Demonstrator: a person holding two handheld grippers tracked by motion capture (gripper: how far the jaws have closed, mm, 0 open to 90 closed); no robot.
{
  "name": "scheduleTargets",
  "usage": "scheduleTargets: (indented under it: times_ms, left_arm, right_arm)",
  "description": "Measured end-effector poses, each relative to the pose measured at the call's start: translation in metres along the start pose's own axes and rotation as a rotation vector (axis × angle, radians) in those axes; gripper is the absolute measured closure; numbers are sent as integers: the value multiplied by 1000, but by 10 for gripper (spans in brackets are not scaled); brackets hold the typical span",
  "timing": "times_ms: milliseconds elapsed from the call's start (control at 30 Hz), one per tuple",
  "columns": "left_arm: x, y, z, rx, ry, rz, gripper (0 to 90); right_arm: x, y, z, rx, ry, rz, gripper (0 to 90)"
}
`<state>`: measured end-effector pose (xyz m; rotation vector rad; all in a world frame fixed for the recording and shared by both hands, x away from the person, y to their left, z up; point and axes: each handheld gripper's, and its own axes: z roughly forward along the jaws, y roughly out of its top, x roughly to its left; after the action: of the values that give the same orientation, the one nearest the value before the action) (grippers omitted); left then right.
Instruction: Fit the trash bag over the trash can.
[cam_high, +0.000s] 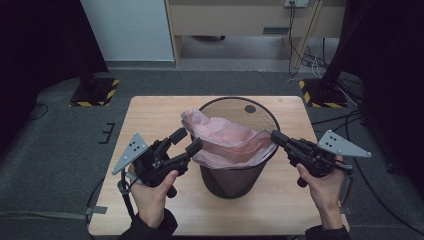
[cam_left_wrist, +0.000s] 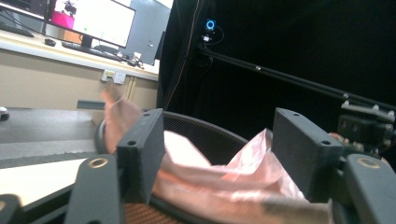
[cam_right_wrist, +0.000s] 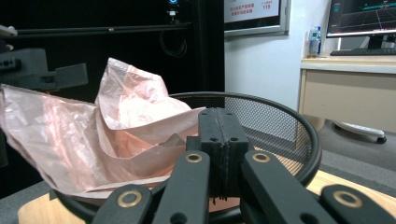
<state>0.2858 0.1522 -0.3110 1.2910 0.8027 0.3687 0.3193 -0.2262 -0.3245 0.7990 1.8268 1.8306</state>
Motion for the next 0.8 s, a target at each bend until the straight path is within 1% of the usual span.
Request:
scheduleTargets:
  times_ms: [67,100,133,200,267,333,367,400,433,467,533,567,600,633,667,733,767,800]
  left_arm:
    - [-3,-1,3,39,11,5,309]
    - [-5,-4,4,70,23,20,314]
    - [-5,-8,5,94,36,27,314]
    - [-3,-17,3,126,52,32,330]
    - [1,-27,1,143,61,14,347]
    - [5,-33,-1,156,60,2,388]
    - [7,-37,-1,163,49,-9,388]
    - [9,-40,-1,164,31,-21,439]
    - [10,-42,-1,156,9,-41,439]
    - [11,-43,-2,153,-2,-54,483]
    - [13,-43,-5,147,-29,-60,586]
    - [13,-43,-6,146,-39,-61,688]
    - [13,-43,-6,149,-43,-58,688]
    - [13,-43,-7,150,-49,-56,713]
    - [13,-44,-7,150,-60,-56,740]
    - [14,-45,-8,152,-68,-53,777]
    - [14,-45,-8,151,-74,-53,789]
    - [15,-46,-9,149,-78,-54,789]
  right_arm:
    - [2,-1,-1,-2,0,-4,900]
    - [3,-1,-1,0,0,-6,900]
    - [4,-2,-1,2,1,-8,900]
    - [5,-4,-1,8,4,-12,899]
    - [6,-6,-2,9,3,-15,898]
    - [6,-8,-2,17,4,-17,895]
    - [6,-8,-2,17,4,-17,895]
    - [8,-10,-2,28,5,-21,884]
    - [8,-10,-2,28,5,-21,884]
    - [9,-11,-2,31,4,-25,878]
    - [9,-11,-1,30,6,-28,866]
    - [10,-10,0,30,8,-28,845]
    - [10,-10,0,30,8,-28,845]
    - [10,-8,0,29,6,-33,825]
    - [11,-6,0,22,6,-38,800]
    - [12,0,1,18,2,-45,736]
    - [13,8,2,26,-7,-70,677]
    - [13,8,2,26,-7,-70,677]
